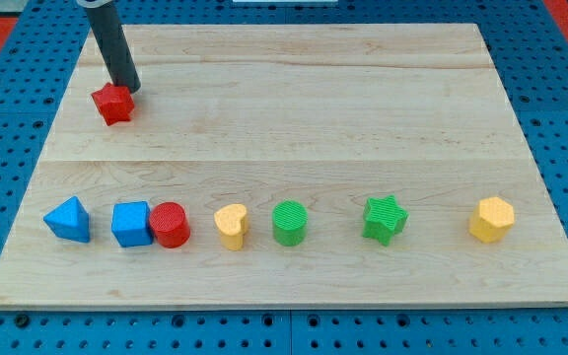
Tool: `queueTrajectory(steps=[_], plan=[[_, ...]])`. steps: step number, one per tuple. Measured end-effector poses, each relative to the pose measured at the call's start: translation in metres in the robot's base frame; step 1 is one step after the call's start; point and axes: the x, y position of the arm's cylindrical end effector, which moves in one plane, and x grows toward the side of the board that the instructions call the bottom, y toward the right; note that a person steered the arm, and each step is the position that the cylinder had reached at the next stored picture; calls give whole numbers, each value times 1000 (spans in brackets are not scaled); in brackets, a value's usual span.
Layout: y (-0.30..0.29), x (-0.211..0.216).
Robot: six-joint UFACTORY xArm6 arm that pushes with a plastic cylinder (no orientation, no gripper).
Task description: Push the red star towards left side of the blue triangle
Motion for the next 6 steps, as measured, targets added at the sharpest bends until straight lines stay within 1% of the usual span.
queueTrajectory(steps=[3,5,6], plan=[[-45,90],[-53,149],[-53,168]])
